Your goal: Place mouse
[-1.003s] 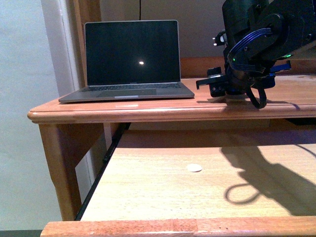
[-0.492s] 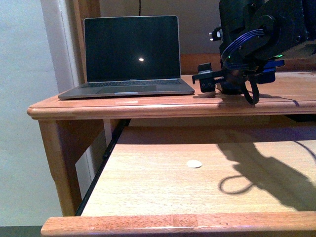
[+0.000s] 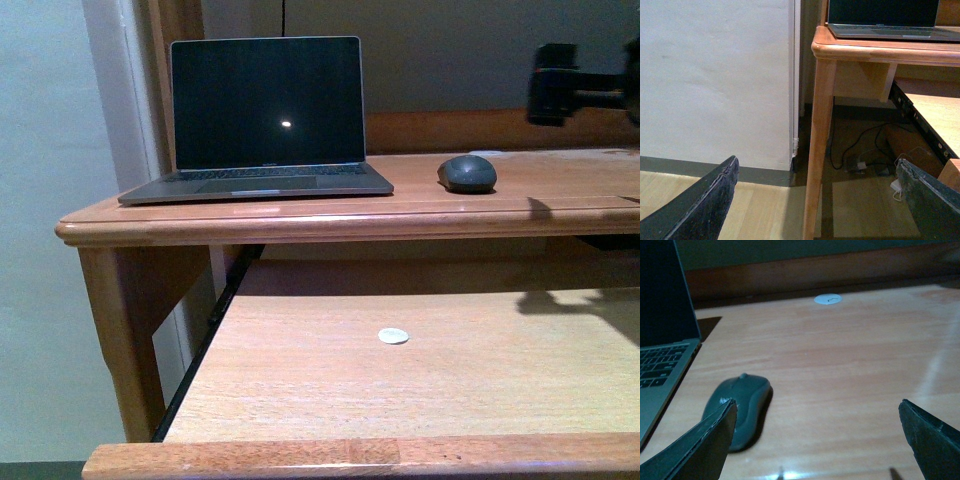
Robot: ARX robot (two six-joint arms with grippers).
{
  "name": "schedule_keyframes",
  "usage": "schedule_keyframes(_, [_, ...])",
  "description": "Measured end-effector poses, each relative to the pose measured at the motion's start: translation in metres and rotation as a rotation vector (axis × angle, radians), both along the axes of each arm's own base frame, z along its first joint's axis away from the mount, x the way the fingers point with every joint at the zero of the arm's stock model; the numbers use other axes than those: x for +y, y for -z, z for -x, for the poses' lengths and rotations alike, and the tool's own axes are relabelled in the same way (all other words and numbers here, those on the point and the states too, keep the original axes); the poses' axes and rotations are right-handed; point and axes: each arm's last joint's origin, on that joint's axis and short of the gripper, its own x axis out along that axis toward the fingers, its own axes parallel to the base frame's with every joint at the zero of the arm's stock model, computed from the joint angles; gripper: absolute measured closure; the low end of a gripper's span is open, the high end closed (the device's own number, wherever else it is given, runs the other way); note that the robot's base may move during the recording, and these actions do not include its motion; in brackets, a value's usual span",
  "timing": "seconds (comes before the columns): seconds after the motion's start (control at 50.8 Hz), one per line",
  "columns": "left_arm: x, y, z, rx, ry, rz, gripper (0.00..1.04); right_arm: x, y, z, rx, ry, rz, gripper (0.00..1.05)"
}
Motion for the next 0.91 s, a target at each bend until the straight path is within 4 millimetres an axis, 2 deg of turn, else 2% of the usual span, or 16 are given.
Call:
schedule_keyframes(0.098, [0.000, 0.000, 0.000, 0.000, 0.000, 0.000, 0.08, -0.035, 0.022, 0.045, 0.020, -0.102, -0.009, 0.07])
schedule_keyframes(0.394, [0.000, 0.000, 0.000, 0.000, 0.000, 0.000, 0.08, -0.087, 0.075, 0.139, 0.074, -0.333, 0.018, 0.07])
schedule_keyframes(0.512, [0.000, 0.000, 0.000, 0.000, 0.000, 0.000, 0.08, -0.108, 0.091, 0.169, 0.081, -0.425, 0.005, 0.07])
schedule_keyframes(0.708, [0.000, 0.000, 0.000, 0.000, 0.000, 0.000, 0.08, -0.122, 0.114, 0.198, 0.122, -0.562, 0.024, 0.07])
schedule_keyframes(0.905, [0.000, 0.000, 0.000, 0.000, 0.000, 0.000, 0.08, -0.120, 0.132, 0.209, 0.143, -0.656, 0.079, 0.07])
